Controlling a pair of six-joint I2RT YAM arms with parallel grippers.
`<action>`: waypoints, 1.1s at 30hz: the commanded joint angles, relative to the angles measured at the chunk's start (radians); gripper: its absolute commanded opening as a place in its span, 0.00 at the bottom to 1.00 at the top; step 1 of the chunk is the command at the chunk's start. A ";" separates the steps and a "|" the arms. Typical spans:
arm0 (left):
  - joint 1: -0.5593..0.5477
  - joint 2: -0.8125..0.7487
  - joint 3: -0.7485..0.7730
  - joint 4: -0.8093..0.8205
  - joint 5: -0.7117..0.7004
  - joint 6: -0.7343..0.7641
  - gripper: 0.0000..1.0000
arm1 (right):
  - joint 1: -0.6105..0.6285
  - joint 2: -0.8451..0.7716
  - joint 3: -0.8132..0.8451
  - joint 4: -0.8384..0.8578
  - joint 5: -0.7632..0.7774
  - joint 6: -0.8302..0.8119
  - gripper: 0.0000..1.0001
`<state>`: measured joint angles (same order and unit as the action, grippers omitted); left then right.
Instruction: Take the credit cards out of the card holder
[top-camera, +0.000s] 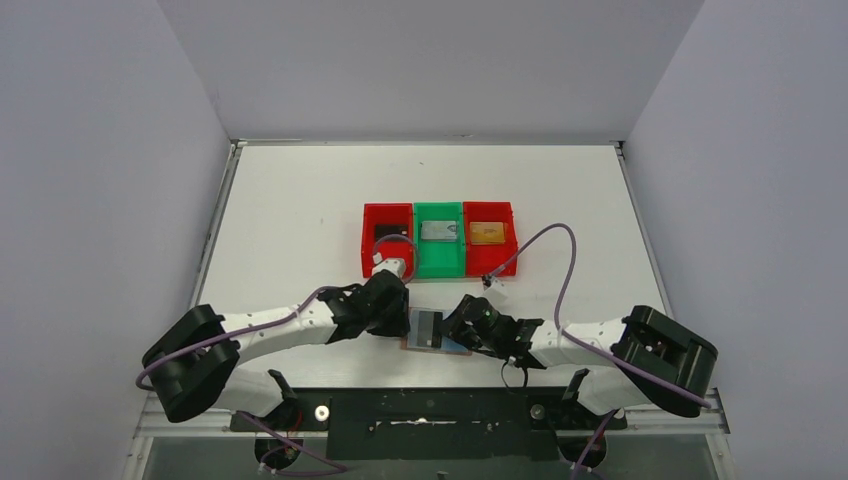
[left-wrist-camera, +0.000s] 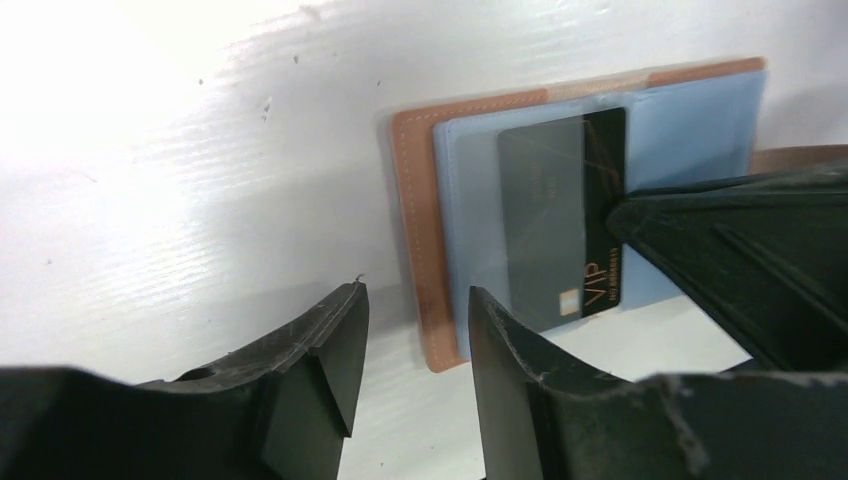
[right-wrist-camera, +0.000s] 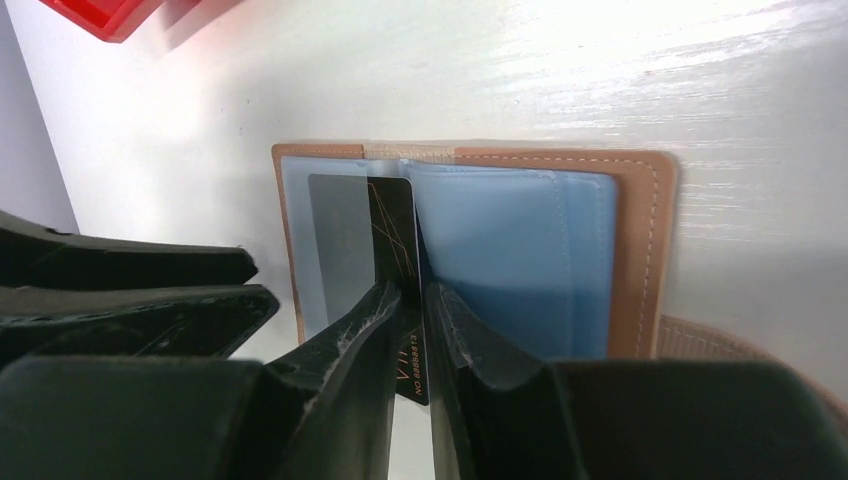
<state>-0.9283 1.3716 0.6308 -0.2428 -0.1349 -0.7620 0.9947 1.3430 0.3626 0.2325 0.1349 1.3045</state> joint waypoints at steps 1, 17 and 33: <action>-0.004 -0.089 0.085 -0.005 -0.026 0.032 0.41 | -0.001 0.018 0.028 -0.042 0.047 0.010 0.20; -0.003 0.030 -0.036 0.235 0.115 -0.036 0.21 | -0.005 -0.027 -0.024 0.010 0.049 0.037 0.26; -0.004 0.071 -0.095 0.187 0.081 -0.044 0.06 | -0.022 -0.005 -0.074 0.165 -0.009 0.055 0.24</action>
<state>-0.9279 1.4143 0.5648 -0.0021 -0.0307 -0.8085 0.9810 1.3334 0.3241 0.3069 0.1284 1.3464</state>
